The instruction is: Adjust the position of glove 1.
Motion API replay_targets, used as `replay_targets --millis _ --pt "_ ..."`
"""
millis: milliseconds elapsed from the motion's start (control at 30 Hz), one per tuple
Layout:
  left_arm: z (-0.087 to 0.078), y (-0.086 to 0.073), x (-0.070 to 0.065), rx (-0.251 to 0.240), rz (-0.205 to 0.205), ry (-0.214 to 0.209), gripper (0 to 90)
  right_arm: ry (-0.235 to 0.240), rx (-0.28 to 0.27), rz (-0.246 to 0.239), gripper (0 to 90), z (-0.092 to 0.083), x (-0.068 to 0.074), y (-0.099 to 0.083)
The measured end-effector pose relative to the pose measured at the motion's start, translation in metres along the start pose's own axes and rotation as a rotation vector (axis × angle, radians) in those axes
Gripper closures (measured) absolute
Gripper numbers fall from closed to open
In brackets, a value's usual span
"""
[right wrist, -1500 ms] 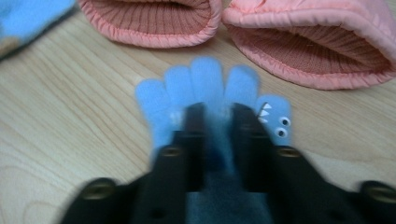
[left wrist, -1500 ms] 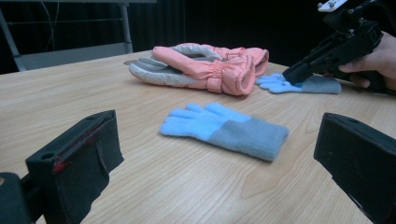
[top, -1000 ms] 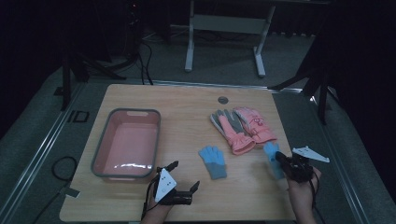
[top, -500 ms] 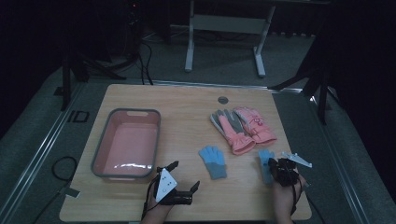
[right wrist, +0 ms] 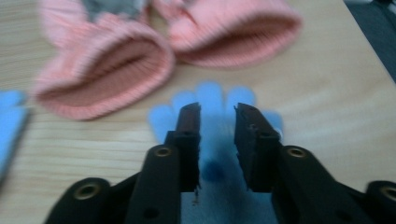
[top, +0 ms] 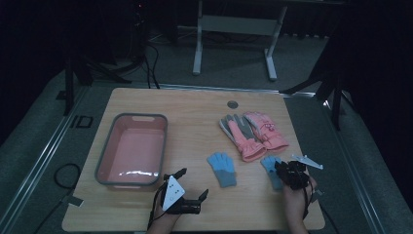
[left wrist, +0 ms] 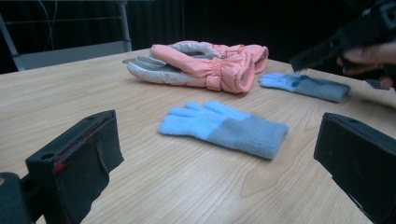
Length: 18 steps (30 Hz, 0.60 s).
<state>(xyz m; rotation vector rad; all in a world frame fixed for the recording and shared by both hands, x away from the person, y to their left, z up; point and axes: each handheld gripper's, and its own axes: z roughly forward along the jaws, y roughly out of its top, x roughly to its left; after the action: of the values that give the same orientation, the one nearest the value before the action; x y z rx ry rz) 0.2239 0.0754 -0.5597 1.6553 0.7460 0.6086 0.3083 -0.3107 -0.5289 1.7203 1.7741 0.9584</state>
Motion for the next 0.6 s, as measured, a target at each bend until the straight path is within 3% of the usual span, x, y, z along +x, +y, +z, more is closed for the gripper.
replay_targets --millis 133,200,267,333,400,533,600 --pt "0.000 0.000 0.000 0.001 0.003 0.000 0.7 0.085 -0.015 -0.186 66.6 -0.009 -0.007 0.011" --pt "0.000 0.000 0.000 0.003 0.003 0.002 0.7 0.167 -0.024 -0.252 65.4 -0.011 -0.014 0.010" --pt "0.000 0.000 0.000 0.002 0.003 0.003 0.7 0.191 -0.013 -0.305 65.4 -0.011 -0.021 0.009" --pt "0.000 0.000 0.000 -0.001 -0.002 0.005 0.7 0.241 -0.008 -0.327 64.3 -0.010 -0.029 0.007" --pt "0.000 0.000 0.000 -0.001 -0.008 0.005 0.7 0.246 0.009 -0.361 62.9 -0.008 -0.034 0.005" --pt "-0.001 0.000 0.001 -0.004 -0.017 0.005 0.7 0.296 0.032 -0.355 61.7 -0.005 -0.039 0.002" --pt "-0.001 0.000 0.001 -0.006 -0.019 0.007 0.7 0.296 0.039 -0.365 61.2 -0.004 -0.037 -0.002"
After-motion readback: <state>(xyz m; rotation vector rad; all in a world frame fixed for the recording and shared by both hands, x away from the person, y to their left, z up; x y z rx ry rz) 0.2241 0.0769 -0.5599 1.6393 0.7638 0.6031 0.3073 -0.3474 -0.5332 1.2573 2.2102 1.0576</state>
